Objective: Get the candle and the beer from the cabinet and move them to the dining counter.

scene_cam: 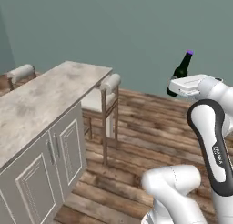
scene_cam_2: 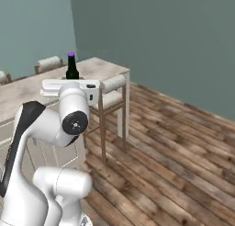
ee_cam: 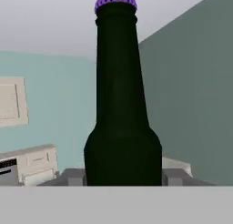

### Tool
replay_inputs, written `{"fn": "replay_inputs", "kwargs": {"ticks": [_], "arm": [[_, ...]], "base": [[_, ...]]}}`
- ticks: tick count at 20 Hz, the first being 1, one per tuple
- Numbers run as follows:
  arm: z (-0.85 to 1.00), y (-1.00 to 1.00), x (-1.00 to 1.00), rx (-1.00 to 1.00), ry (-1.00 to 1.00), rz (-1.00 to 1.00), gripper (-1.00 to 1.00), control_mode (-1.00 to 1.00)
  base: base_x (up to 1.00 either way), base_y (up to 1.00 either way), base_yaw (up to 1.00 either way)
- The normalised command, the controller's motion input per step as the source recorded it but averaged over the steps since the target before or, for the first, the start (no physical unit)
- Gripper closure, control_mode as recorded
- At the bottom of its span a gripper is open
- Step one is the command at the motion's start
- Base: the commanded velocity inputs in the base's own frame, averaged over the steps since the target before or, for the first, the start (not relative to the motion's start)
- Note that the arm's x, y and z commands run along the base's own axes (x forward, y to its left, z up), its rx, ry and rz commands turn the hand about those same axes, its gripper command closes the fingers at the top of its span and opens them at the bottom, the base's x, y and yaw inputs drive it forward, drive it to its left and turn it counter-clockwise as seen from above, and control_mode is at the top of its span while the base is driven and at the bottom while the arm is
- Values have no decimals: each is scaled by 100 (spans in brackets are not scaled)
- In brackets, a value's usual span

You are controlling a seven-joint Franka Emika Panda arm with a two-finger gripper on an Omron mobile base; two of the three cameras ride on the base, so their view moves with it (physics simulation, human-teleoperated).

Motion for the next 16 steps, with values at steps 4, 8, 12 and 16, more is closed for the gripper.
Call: {"fn": "replay_inputs", "kwargs": {"ticks": [4, 8, 12, 16], "arm": [[0, 0, 0, 0, 0, 0, 100, 100], [0, 0, 0, 0, 0, 0, 100, 100], [0, 0, 0, 0, 0, 0, 100, 100], [0, 0, 0, 0, 0, 0, 100, 100]], "base": [[-7, 0, 100], [-4, 0, 100], [4, 0, 97], [39, -16, 45]]}}
